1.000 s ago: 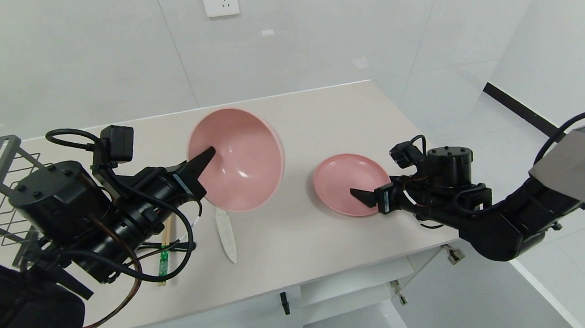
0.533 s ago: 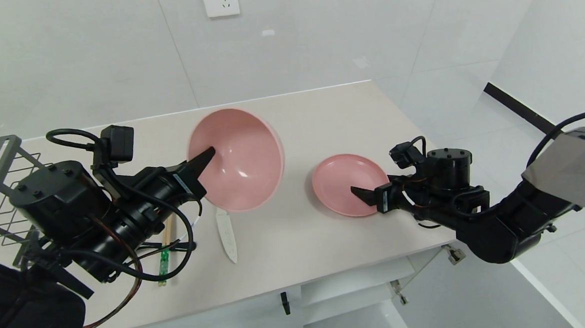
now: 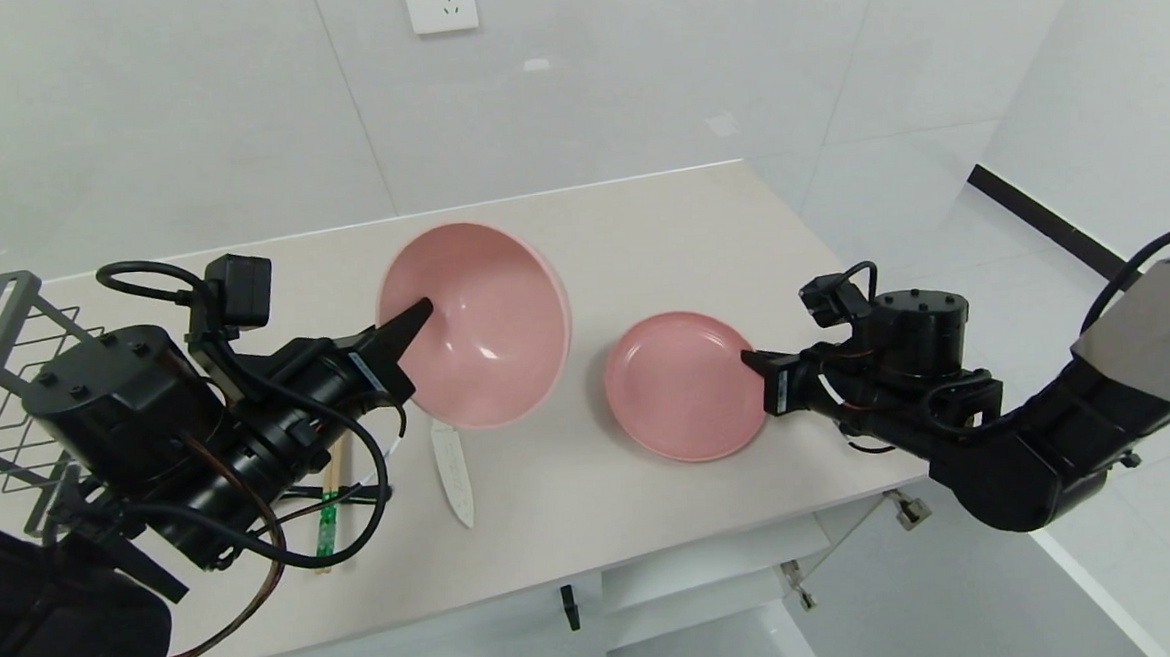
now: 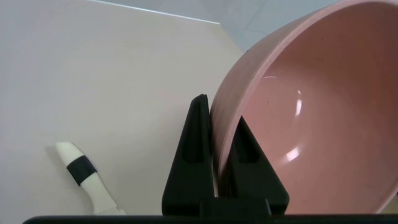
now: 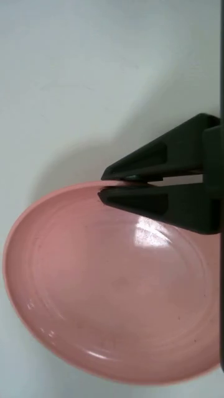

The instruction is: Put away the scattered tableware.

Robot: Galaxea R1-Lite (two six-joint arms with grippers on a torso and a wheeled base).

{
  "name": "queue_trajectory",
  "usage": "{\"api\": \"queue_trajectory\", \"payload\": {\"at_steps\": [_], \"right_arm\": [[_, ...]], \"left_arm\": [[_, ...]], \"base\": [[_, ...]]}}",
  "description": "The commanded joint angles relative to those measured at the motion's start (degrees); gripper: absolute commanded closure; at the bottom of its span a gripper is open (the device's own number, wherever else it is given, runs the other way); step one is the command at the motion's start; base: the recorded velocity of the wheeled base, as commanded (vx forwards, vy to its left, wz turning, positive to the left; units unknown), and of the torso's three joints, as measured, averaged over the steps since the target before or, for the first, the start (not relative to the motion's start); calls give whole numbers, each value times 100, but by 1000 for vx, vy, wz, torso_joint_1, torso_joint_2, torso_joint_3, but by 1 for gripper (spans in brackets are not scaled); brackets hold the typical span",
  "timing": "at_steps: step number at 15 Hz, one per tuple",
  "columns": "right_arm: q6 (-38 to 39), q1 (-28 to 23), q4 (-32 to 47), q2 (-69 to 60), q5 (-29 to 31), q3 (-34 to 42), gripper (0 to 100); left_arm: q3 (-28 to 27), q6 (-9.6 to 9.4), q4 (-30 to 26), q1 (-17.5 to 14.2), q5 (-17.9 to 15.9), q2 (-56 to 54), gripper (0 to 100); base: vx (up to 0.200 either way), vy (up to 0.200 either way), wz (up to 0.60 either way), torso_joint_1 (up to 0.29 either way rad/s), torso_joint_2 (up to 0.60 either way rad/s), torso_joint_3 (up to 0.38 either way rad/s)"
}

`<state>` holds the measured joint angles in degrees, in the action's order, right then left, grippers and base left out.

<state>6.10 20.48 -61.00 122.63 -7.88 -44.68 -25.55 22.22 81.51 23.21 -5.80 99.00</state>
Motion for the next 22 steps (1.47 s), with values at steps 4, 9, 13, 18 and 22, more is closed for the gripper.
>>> {"api": "queue_trajectory", "payload": {"at_steps": [4,9,13,18,22], "right_arm": [[41,-35,-298,-142,84,-313,100],[726,97,-571,-1109,102,-340,100],[1016,343,-1546,-1382,172,504,100],[1570,430,-2794,-1426,585,1462,100],[1473,474,-2900,-1971,603,2130,100]], "left_arm": [[6,1,6,-1,0,-12,100],[-73,28,375,8,-9,23,100],[-205,581,700,61,-9,5,100],[121,801,542,61,53,-258,100],[534,836,181,509,35,-1533,100]], "base": [[0,0,0,0,0,0],[0,0,0,0,0,0],[0,0,0,0,0,0],[0,0,0,0,0,0],[0,0,0,0,0,0]]}}
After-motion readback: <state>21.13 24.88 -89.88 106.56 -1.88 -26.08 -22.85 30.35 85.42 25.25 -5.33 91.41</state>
